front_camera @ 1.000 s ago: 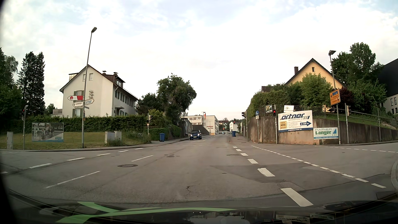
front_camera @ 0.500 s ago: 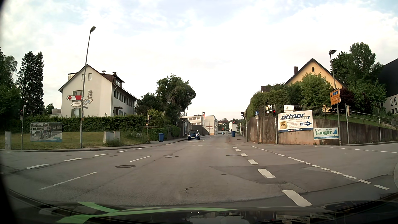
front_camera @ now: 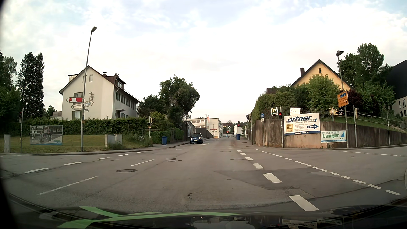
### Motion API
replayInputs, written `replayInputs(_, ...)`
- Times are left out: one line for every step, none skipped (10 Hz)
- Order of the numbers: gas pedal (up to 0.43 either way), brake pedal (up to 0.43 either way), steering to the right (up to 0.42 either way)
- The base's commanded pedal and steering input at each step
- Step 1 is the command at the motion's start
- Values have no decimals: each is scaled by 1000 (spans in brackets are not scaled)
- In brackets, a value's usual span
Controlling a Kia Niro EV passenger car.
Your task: Follow the waypoints while adhering to traffic rules and regulations
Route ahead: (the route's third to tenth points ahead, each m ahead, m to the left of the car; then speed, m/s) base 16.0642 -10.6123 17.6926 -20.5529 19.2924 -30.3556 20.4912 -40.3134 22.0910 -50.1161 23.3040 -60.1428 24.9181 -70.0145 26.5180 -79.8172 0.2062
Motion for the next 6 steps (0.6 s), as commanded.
replayInputs(118,0,79)
replayInputs(118,0,81)
replayInputs(118,0,85)
replayInputs(118,0,90)
replayInputs(118,0,98)
replayInputs(118,0,111)
